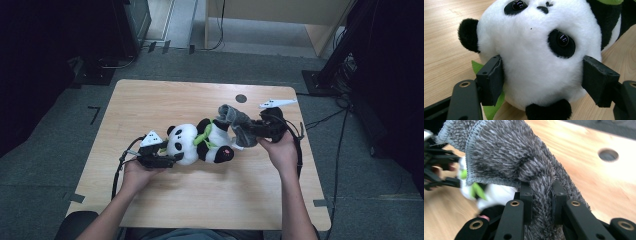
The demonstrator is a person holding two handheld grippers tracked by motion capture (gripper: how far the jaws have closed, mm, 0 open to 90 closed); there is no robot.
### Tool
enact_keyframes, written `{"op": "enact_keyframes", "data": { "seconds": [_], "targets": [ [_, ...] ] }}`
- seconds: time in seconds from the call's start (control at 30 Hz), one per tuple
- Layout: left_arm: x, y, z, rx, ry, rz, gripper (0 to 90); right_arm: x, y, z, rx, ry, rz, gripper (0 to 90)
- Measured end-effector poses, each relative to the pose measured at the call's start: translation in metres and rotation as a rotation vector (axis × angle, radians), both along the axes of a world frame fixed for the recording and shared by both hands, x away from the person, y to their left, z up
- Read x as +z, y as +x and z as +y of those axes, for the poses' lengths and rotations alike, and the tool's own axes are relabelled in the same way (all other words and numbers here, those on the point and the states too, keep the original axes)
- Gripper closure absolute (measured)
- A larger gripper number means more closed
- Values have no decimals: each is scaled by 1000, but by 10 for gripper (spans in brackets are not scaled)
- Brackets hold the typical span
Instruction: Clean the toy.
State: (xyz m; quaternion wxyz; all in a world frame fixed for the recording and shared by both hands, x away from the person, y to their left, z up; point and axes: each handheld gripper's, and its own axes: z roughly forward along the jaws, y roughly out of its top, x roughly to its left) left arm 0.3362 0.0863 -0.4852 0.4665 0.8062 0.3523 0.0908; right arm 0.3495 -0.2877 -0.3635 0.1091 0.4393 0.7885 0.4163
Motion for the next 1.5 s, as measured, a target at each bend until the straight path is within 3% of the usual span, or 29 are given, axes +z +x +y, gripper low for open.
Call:
{"op": "enact_keyframes", "data": {
  "seconds": [0.2, 0.47, 0.63, 0.87, 0.93, 1.07, 1.13, 1.27, 1.4, 1.5],
  "targets": [
    [-1, -1, 0, 10, -11, -9, 256, 9, 13, 47, 110, -39, -12, 777],
    [-1, -3, 0, 20, -14, -19, 257, 20, 35, 107, 219, -84, 27, 777],
    [-1, -2, 1, 33, -32, -24, 263, 17, 42, 149, 289, -110, 93, 777],
    [-1, -3, 0, 54, -33, -38, 282, -13, 52, 191, 325, -173, 215, 778],
    [-2, -2, 1, 62, -36, -32, 290, -19, 53, 196, 326, -183, 222, 778],
    [-2, -2, -1, 65, -34, -29, 313, -21, 55, 194, 329, -218, 182, 778],
    [-2, -3, -2, 60, -20, -33, 317, -20, 56, 190, 303, -252, 160, 774],
    [-2, -4, -4, 54, -8, -43, 318, -19, 62, 172, 265, -229, 196, 774],
    [-3, -3, -3, 49, -13, -44, 316, -15, 63, 157, 205, -282, 179, 776],
    [-3, -3, -2, 42, -13, -56, 313, -7, 59, 146, 206, -225, 179, 778]
  ]
}}
